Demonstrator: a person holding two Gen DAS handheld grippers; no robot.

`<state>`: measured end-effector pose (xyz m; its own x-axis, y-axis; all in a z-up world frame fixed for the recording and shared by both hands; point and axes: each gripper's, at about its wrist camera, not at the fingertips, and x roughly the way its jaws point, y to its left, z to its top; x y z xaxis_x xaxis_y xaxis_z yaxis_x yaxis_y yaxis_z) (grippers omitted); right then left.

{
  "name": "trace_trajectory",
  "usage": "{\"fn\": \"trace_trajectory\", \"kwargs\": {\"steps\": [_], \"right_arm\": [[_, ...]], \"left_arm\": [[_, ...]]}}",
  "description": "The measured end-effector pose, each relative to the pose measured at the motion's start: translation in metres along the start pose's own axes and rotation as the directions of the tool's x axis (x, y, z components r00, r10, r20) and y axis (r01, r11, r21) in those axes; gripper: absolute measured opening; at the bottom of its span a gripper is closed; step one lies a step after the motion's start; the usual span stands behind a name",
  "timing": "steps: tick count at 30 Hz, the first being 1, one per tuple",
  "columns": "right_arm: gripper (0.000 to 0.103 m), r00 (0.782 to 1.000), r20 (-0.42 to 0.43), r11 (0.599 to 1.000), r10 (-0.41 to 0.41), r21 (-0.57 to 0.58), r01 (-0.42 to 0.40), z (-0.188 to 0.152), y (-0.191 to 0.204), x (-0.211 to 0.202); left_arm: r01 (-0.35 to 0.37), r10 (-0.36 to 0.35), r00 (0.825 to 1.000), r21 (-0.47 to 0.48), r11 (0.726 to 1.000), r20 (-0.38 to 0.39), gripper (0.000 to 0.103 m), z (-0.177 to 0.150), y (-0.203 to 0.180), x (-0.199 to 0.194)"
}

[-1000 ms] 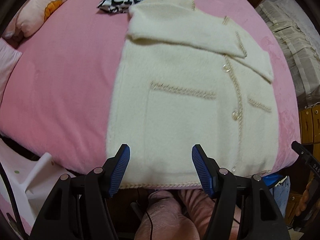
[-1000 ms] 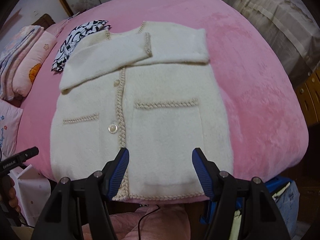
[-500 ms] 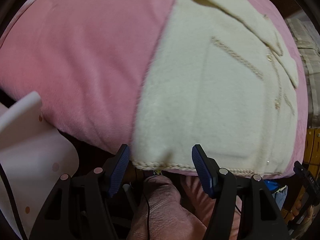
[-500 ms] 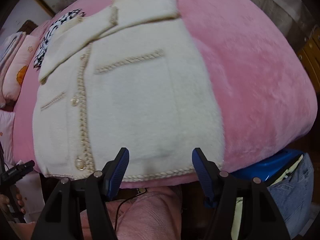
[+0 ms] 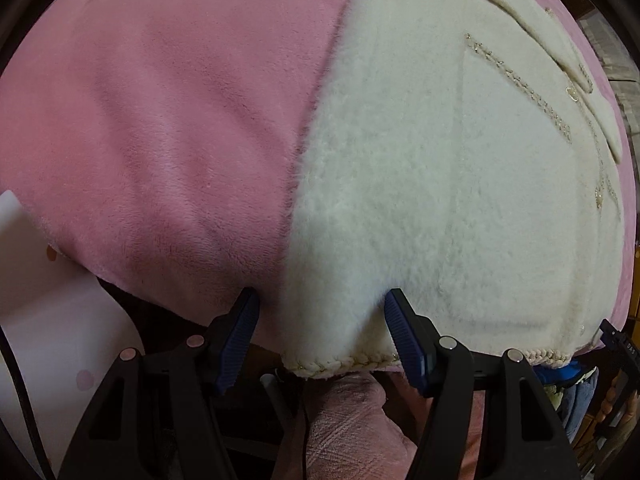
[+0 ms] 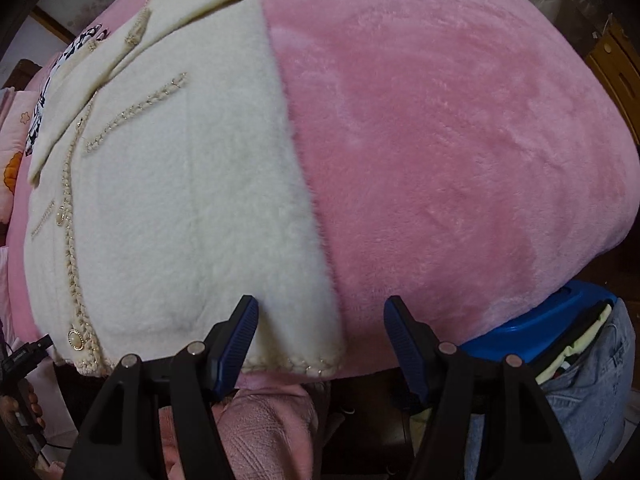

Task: Fold large clothes
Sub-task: 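Lower both grippers to the cardigan hem and grasp its corners, then lift the hem with both grippers and fold it up toward the collar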

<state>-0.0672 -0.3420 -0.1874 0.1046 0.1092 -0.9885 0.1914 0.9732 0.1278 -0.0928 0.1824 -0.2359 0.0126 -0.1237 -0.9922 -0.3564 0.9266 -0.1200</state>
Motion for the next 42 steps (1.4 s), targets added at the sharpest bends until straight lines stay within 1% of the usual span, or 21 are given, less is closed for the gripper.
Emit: {"fn": "trace_trajectory", "kwargs": {"steps": [3, 4, 7, 11, 13, 18, 20, 21, 22, 23, 24, 25, 27, 29, 31, 33, 36, 38, 40, 42], "right_arm": [[0.054, 0.999, -0.019, 0.998, 0.045, -0.032, -0.046, 0.002, 0.004, 0.007], [0.053, 0.999, -0.019, 0.998, 0.044, -0.042, -0.045, 0.003, 0.008, 0.009], [0.053, 0.997, -0.031, 0.996, 0.067, -0.051, -0.068, 0.002, 0.012, 0.014], [0.054, 0.999, -0.030, 0.998, 0.042, -0.049, -0.043, 0.003, 0.016, 0.023], [0.055, 0.999, -0.024, 0.998, 0.025, -0.049, -0.026, 0.003, 0.021, 0.027], [0.056, 1.000, -0.021, 0.999, 0.011, -0.037, -0.011, 0.001, 0.027, 0.031], [0.052, 0.999, -0.032, 0.999, 0.002, -0.041, -0.003, 0.002, 0.032, 0.033], [0.040, 0.999, -0.040, 0.999, 0.010, -0.053, -0.012, 0.006, 0.030, 0.033], [0.030, 0.999, -0.050, 0.998, 0.008, -0.068, -0.011, 0.009, 0.034, 0.030], [0.024, 0.998, -0.061, 0.996, -0.003, -0.084, -0.002, 0.010, 0.039, 0.030], [0.013, 0.998, -0.068, 0.995, -0.006, -0.100, -0.001, 0.011, 0.045, 0.029], [0.012, 0.997, -0.073, 0.993, -0.022, -0.118, 0.013, 0.012, 0.051, 0.026], [0.011, 0.996, -0.074, 0.989, -0.045, -0.142, 0.034, 0.012, 0.058, 0.018], [0.010, 0.997, -0.067, 0.990, -0.034, -0.141, 0.024, 0.011, 0.059, 0.007], [0.010, 0.998, -0.056, 0.992, -0.008, -0.130, 0.001, 0.012, 0.058, -0.007], [0.010, 0.999, -0.039, 0.991, 0.010, -0.131, -0.016, 0.012, 0.060, -0.022], [0.010, 0.999, -0.010, 0.989, 0.039, -0.146, -0.040, 0.017, 0.071, -0.047], [0.010, 0.997, 0.012, 0.987, 0.072, -0.146, -0.070, 0.024, 0.079, -0.064], [0.010, 0.993, 0.034, 0.984, 0.109, -0.148, -0.103, 0.034, 0.081, -0.077], [0.010, 0.988, 0.057, 0.979, 0.146, -0.154, -0.136, 0.046, 0.085, -0.090]], "left_arm": [[0.010, -0.010, 1.000, -0.003, 1.000, 0.000, 0.067, -0.002, 0.000, 0.004], [0.014, -0.014, 1.000, -0.005, 1.000, -0.002, 0.069, -0.003, 0.003, 0.004], [0.034, -0.034, 0.999, -0.019, 0.999, -0.015, 0.073, -0.001, 0.006, 0.007], [0.046, -0.047, 0.998, -0.024, 0.999, -0.032, 0.077, 0.008, 0.020, 0.009], [0.040, -0.040, 0.999, -0.019, 0.999, -0.036, 0.081, 0.011, 0.018, 0.010], [0.003, -0.003, 0.999, 0.012, 1.000, -0.038, 0.081, 0.015, 0.002, 0.014], [0.000, 0.002, 0.999, 0.034, 0.999, -0.044, 0.072, 0.016, -0.002, 0.013], [-0.004, 0.007, 0.999, 0.050, 0.999, -0.051, 0.062, 0.018, -0.006, 0.012], [-0.005, 0.009, 0.998, 0.071, 0.997, -0.061, 0.046, 0.021, -0.008, 0.009], [-0.008, 0.014, 0.997, 0.088, 0.996, -0.072, 0.037, 0.023, -0.011, 0.006], [-0.019, 0.028, 0.996, 0.108, 0.994, -0.083, 0.021, 0.025, -0.012, 0.004], [-0.040, 0.053, 0.994, 0.133, 0.990, -0.098, 0.012, 0.028, -0.015, 0.000], [-0.066, 0.087, 0.990, 0.170, 0.983, -0.115, 0.008, 0.032, -0.020, -0.007], [-0.077, 0.101, 0.987, 0.179, 0.981, -0.126, 0.007, 0.035, -0.022, -0.015], [-0.083, 0.106, 0.986, 0.169, 0.982, -0.129, 0.006, 0.040, -0.023, -0.023], [-0.069, 0.088, 0.985, 0.131, 0.989, -0.145, 0.005, 0.042, -0.022, -0.029], [-0.003, 0.010, 0.985, 0.038, 0.999, -0.175, 0.005, 0.052, -0.019, -0.047], [0.066, -0.067, 0.984, -0.012, 0.998, -0.167, 0.005, 0.060, -0.017, -0.067], [0.126, -0.134, 0.979, -0.059, 0.990, -0.152, 0.005, 0.071, -0.015, -0.088], [0.204, -0.215, 0.970, -0.101, 0.974, -0.115, 0.005, 0.081, -0.016, -0.109]]}}
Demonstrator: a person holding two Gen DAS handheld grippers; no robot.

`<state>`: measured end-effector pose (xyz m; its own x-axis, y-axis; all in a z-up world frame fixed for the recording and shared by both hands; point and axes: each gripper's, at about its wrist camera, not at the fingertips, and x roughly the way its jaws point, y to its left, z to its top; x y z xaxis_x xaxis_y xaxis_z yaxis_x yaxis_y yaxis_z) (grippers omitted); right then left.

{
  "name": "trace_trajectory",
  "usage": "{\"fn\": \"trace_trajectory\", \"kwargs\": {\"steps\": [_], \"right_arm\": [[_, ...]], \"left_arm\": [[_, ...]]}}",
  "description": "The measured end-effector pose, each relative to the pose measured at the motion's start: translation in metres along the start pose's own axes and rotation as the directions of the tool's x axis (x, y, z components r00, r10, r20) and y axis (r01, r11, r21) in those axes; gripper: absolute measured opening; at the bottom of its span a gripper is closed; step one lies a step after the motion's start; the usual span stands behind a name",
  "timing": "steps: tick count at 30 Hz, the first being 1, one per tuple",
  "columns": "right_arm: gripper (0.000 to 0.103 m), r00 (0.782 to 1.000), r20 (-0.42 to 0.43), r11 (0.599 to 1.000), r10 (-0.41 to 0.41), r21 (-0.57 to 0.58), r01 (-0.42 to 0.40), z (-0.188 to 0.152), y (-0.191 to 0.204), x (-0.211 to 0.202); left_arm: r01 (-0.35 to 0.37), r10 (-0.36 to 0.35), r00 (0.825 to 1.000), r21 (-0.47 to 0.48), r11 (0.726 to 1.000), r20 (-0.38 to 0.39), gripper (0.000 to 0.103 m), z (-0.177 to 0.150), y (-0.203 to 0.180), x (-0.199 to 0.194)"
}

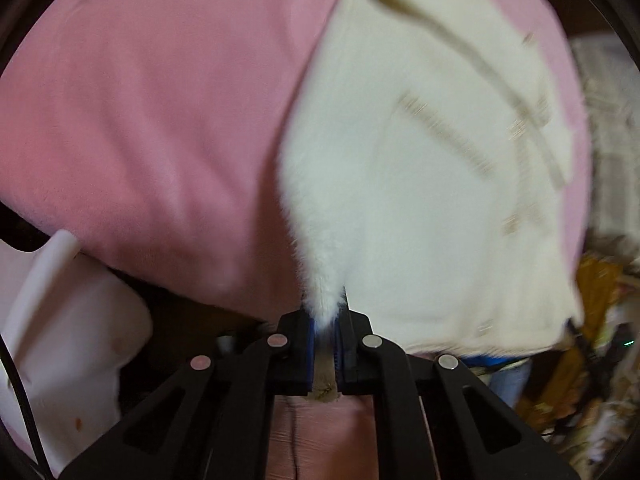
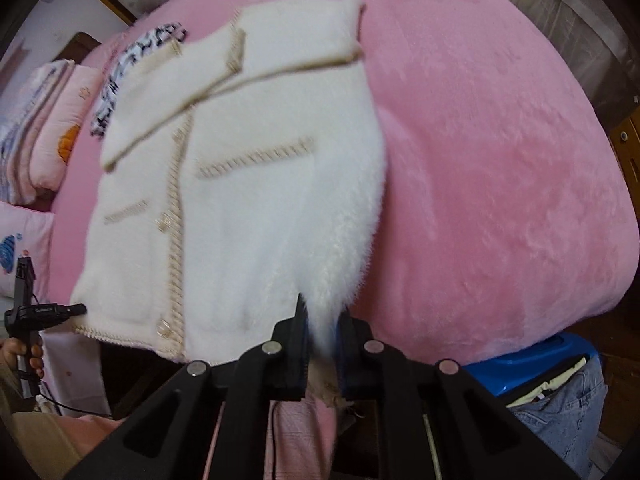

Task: Fold large clothes
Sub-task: 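Lift the hem with both grippers and fold it up toward the collar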

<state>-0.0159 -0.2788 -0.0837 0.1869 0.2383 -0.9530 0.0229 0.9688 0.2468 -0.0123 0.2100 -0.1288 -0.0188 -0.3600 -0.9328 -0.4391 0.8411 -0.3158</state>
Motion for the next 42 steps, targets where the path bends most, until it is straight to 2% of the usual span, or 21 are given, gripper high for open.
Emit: {"fn": "trace_trajectory", "kwargs": {"steps": [3, 8, 11, 13, 15, 18, 21, 23, 24, 25, 26, 27, 28, 30, 33, 35, 38, 42], "right_arm": [[0.009, 0.998, 0.041, 0.999, 0.051, -0.015, -0.050, 0.024, 0.007, -0.016], [0.009, 0.987, 0.093, 0.991, 0.133, -0.023, -0.132, 0.077, 0.011, -0.045], [0.009, 0.974, 0.122, 0.982, 0.189, -0.012, -0.189, 0.123, 0.014, -0.054], [0.009, 0.965, 0.143, 0.975, 0.219, -0.005, -0.221, 0.162, 0.015, -0.056], [0.009, 0.957, 0.166, 0.970, 0.239, -0.001, -0.243, 0.199, 0.013, -0.054], [0.009, 0.949, 0.194, 0.966, 0.247, 0.033, -0.258, 0.256, 0.007, -0.043], [0.011, 0.946, 0.242, 0.959, 0.217, 0.129, -0.253, 0.318, -0.009, -0.013], [0.014, 0.946, 0.251, 0.956, 0.204, 0.157, -0.248, 0.344, -0.019, 0.012], [0.016, 0.947, 0.233, 0.948, 0.223, 0.173, -0.266, 0.355, -0.025, 0.027], [0.024, 0.958, 0.197, 0.951, 0.207, 0.190, -0.245, 0.362, -0.027, 0.048], [0.028, 0.971, 0.178, 0.962, 0.160, 0.193, -0.194, 0.367, -0.028, 0.060], [0.032, 0.982, 0.159, 0.973, 0.106, 0.185, -0.135, 0.369, -0.028, 0.072], [0.033, 0.986, 0.143, 0.980, 0.084, 0.169, -0.108, 0.370, -0.028, 0.083], [0.033, 0.990, 0.114, 0.984, 0.078, 0.151, -0.095, 0.370, -0.034, 0.100], [0.035, 0.993, 0.107, 0.990, 0.052, 0.127, -0.066, 0.367, -0.044, 0.112], [0.042, 0.994, 0.101, 0.993, 0.036, 0.105, -0.047, 0.365, -0.050, 0.118], [0.042, 0.996, 0.086, 0.996, 0.029, 0.081, -0.036, 0.360, -0.056, 0.126], [0.042, 0.996, 0.081, 0.997, 0.030, 0.067, -0.035, 0.359, -0.056, 0.137]], "left_arm": [[0.115, -0.114, 0.991, -0.026, 0.993, 0.064, 0.005, 0.017, -0.017, -0.029], [0.242, -0.224, 0.962, -0.103, 0.965, 0.155, 0.005, 0.047, -0.051, -0.052], [0.343, -0.292, 0.923, -0.194, 0.919, 0.250, 0.005, 0.086, -0.066, -0.072], [0.375, -0.302, 0.899, -0.203, 0.905, 0.317, 0.005, 0.116, -0.077, -0.085], [0.381, -0.288, 0.879, -0.198, 0.903, 0.380, 0.005, 0.144, -0.092, -0.098], [0.377, -0.247, 0.858, -0.227, 0.898, 0.451, 0.005, 0.199, -0.107, -0.108], [0.335, -0.141, 0.832, -0.283, 0.899, 0.537, 0.007, 0.248, -0.102, -0.103], [0.316, -0.113, 0.830, -0.293, 0.902, 0.546, 0.020, 0.275, -0.100, -0.087], [0.292, -0.094, 0.839, -0.297, 0.909, 0.535, 0.043, 0.282, -0.096, -0.076], [0.231, -0.039, 0.856, -0.314, 0.921, 0.515, 0.058, 0.292, -0.097, -0.065], [0.178, 0.009, 0.861, -0.317, 0.931, 0.509, 0.059, 0.297, -0.100, -0.058], [0.155, 0.022, 0.862, -0.306, 0.939, 0.506, 0.059, 0.296, -0.102, -0.051], [0.137, 0.023, 0.868, -0.283, 0.949, 0.496, 0.059, 0.298, -0.102, -0.042], [0.074, 0.061, 0.880, -0.263, 0.962, 0.471, 0.059, 0.304, -0.107, -0.030], [-0.052, 0.136, 0.881, -0.193, 0.980, 0.453, 0.059, 0.311, -0.118, -0.013], [-0.111, 0.166, 0.880, -0.148, 0.983, 0.444, 0.059, 0.316, -0.124, -0.003], [-0.193, 0.198, 0.879, -0.055, 0.980, 0.433, 0.059, 0.328, -0.136, 0.009], [-0.278, 0.231, 0.867, 0.045, 0.959, 0.441, 0.059, 0.345, -0.153, 0.018]]}}
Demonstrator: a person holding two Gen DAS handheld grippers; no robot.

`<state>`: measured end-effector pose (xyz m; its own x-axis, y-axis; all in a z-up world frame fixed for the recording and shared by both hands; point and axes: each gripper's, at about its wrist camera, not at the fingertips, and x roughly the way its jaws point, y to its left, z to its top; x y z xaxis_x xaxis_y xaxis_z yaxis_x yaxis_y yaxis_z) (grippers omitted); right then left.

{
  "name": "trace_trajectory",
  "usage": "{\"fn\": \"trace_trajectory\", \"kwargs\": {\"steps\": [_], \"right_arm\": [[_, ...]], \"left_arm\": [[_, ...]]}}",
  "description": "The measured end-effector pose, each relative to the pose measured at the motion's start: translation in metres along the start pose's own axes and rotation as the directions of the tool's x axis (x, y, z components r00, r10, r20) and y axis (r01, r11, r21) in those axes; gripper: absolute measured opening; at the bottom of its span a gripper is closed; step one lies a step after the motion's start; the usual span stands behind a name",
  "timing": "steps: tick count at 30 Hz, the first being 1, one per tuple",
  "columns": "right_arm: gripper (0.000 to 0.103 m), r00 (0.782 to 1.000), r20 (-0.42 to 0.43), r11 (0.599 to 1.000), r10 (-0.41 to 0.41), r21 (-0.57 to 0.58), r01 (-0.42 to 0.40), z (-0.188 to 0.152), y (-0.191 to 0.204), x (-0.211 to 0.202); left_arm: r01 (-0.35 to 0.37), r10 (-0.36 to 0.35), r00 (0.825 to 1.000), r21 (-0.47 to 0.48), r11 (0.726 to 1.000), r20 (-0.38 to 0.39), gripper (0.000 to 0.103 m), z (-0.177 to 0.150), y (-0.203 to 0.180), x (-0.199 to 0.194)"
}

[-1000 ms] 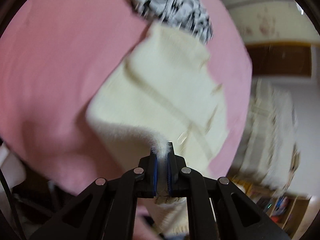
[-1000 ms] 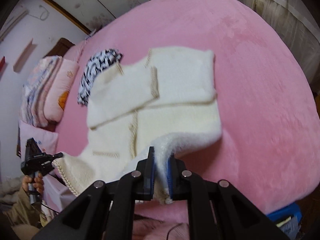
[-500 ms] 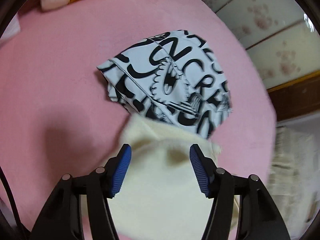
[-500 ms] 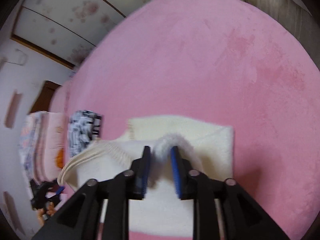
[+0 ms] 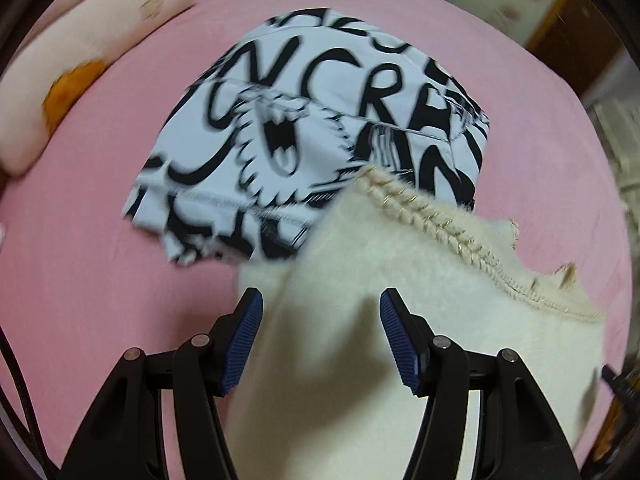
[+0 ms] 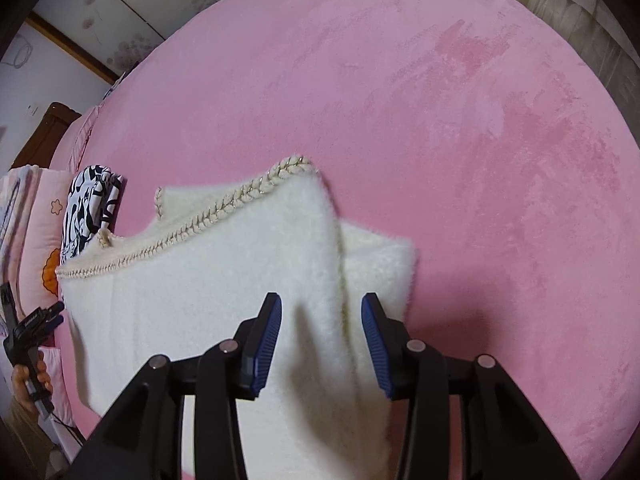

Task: Fold large clothes
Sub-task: 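Lift the hem with both grippers and fold it up toward the collar, then lay the folded hem down and open both grippers, smoothing the bundle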

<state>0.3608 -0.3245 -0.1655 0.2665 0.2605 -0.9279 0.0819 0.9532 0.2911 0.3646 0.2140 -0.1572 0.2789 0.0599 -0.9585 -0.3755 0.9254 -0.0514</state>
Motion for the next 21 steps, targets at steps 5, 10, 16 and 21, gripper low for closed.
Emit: {"fn": "trace_trajectory", "kwargs": {"steps": [5, 10, 16, 21], "right_arm": [[0.042, 1.000, 0.010, 1.000, -0.026, -0.017, 0.026, 0.005, 0.014, 0.012], [0.042, 0.996, 0.026, 0.995, -0.083, -0.047, 0.084, 0.015, 0.025, 0.031], [0.009, 0.993, 0.037, 0.991, -0.114, -0.066, 0.116, 0.014, 0.030, 0.033], [0.008, 0.984, 0.150, 0.995, -0.097, -0.005, 0.098, 0.000, 0.024, -0.013]], "left_arm": [[-0.027, 0.028, 0.999, 0.070, 0.997, -0.019, 0.061, 0.014, -0.010, 0.029], [-0.026, 0.026, 1.000, 0.034, 0.999, -0.010, 0.083, 0.021, 0.001, 0.045], [0.125, -0.129, 0.991, -0.096, 0.987, -0.032, 0.050, 0.017, 0.022, 0.043], [0.077, -0.077, 0.997, 0.004, 0.997, -0.016, 0.013, 0.009, 0.004, 0.031]]}}
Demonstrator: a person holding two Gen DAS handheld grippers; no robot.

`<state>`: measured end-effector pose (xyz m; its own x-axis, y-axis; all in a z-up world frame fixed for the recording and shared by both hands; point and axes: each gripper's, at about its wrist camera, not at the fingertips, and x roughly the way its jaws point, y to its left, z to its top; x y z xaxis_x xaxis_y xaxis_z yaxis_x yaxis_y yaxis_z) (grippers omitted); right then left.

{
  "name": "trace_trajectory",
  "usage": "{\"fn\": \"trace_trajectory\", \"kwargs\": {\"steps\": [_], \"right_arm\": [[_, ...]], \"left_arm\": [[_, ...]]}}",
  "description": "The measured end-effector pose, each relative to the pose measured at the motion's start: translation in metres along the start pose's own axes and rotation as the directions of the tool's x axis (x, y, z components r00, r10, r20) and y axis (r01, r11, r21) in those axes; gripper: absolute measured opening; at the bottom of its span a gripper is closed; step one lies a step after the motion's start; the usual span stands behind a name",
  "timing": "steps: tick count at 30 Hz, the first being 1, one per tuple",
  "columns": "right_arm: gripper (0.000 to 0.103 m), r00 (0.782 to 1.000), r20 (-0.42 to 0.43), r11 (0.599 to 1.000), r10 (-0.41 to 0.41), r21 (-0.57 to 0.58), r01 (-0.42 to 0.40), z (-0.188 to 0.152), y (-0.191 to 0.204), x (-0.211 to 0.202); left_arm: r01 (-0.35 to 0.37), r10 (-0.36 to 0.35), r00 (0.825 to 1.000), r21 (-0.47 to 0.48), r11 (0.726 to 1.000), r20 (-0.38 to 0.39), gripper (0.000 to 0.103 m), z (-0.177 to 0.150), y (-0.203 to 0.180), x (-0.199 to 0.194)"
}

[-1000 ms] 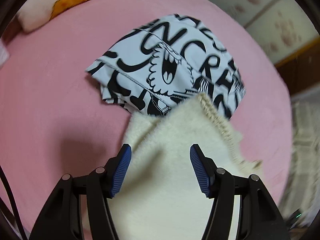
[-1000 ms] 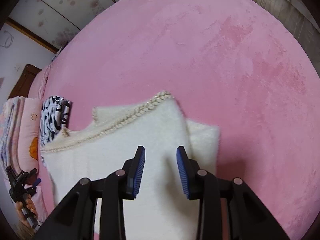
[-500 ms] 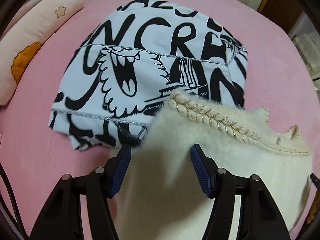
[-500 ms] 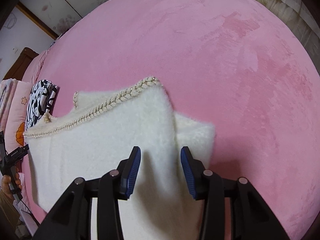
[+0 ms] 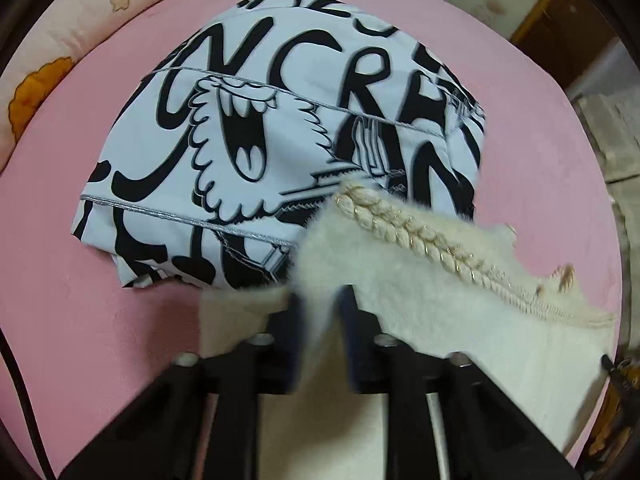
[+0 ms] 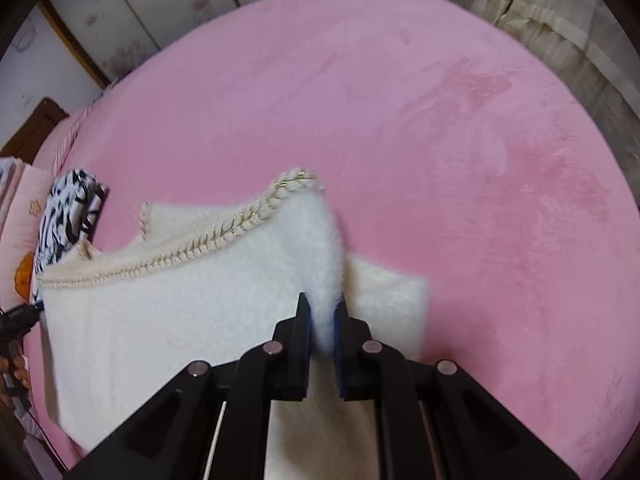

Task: Fold large clothes
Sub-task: 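Lay the folded hem down and open both grippers, smoothing the bundle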

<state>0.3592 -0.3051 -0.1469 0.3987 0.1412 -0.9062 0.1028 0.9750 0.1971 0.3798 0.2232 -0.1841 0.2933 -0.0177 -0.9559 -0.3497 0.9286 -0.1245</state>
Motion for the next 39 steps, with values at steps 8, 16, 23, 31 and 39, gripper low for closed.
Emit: {"fn": "trace_trajectory", "kwargs": {"steps": [8, 16, 23, 31, 39], "right_arm": [[0.013, 0.979, -0.050, 0.979, -0.196, -0.069, 0.193, -0.010, 0.017, 0.038], [0.033, 0.963, 0.052, 0.951, -0.266, -0.147, 0.271, -0.021, 0.056, -0.008], [0.033, 0.995, 0.054, 0.982, -0.081, -0.169, 0.089, -0.081, 0.116, -0.048], [0.033, 0.997, -0.006, 0.950, 0.078, -0.304, -0.076, -0.150, 0.193, -0.031], [0.030, 1.000, -0.017, 0.943, -0.026, -0.333, 0.019, -0.165, 0.148, -0.013]], "left_arm": [[-0.073, 0.073, 0.997, 0.069, 0.995, 0.013, 0.013, -0.001, -0.012, 0.008], [-0.073, 0.071, 0.997, 0.098, 0.992, 0.027, 0.034, -0.012, -0.024, -0.024], [0.047, -0.059, 0.992, 0.103, 0.994, 0.109, 0.054, -0.088, -0.063, -0.079], [0.057, -0.070, 0.995, 0.173, 0.983, 0.072, 0.054, -0.185, -0.110, -0.059], [-0.016, 0.009, 0.999, 0.183, 0.983, 0.043, 0.054, -0.200, -0.079, -0.035]]}}
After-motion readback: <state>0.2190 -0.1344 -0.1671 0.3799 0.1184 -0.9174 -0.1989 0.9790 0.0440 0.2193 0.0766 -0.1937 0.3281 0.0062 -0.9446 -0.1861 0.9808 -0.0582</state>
